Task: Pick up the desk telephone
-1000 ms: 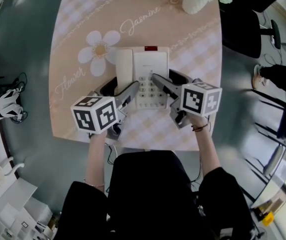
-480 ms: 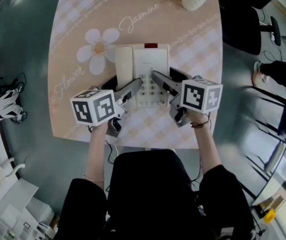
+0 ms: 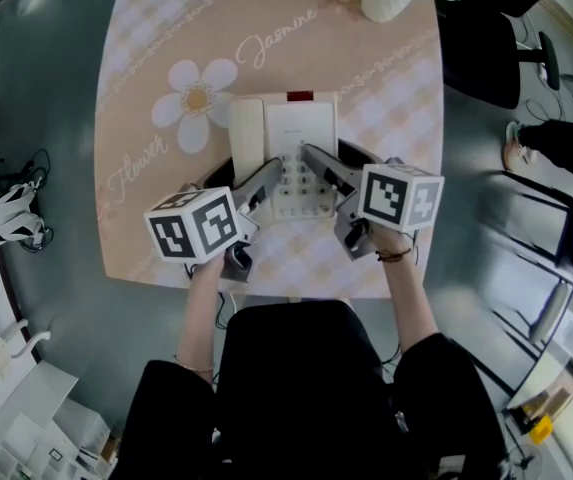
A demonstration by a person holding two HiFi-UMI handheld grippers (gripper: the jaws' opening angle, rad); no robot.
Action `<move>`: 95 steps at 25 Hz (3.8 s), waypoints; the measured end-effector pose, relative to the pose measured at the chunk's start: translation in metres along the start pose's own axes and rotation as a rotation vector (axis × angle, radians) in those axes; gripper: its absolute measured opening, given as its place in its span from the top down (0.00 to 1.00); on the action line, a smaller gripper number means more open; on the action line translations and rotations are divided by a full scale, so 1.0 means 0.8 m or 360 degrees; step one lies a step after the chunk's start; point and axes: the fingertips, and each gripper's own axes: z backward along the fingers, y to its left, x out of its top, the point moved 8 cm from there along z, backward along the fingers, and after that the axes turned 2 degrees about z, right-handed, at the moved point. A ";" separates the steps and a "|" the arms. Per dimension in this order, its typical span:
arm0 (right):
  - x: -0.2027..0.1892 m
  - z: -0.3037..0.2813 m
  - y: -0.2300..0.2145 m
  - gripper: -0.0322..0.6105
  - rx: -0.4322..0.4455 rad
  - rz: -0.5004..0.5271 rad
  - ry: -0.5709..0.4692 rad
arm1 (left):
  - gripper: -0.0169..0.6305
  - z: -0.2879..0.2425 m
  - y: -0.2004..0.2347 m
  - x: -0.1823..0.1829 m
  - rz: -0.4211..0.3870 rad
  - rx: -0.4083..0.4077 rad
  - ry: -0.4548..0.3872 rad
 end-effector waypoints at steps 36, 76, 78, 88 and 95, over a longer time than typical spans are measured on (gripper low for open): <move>0.048 0.092 0.116 0.57 0.0044 0.0144 -0.0270 | 0.47 0.117 -0.090 0.034 -0.0026 -0.0066 -0.0273; 0.050 0.206 0.189 0.58 0.0080 0.0210 -0.0563 | 0.47 0.205 -0.186 0.032 -0.0223 -0.0158 -0.0426; 0.050 0.210 0.192 0.58 0.0081 0.0216 -0.0575 | 0.47 0.208 -0.189 0.031 -0.0226 -0.0160 -0.0432; 0.043 0.229 0.200 0.58 0.0085 0.0217 -0.0606 | 0.47 0.221 -0.204 0.025 -0.0249 -0.0186 -0.0459; 0.050 0.242 0.209 0.59 0.0087 0.0287 -0.0681 | 0.47 0.226 -0.214 0.025 -0.0270 -0.0198 -0.0491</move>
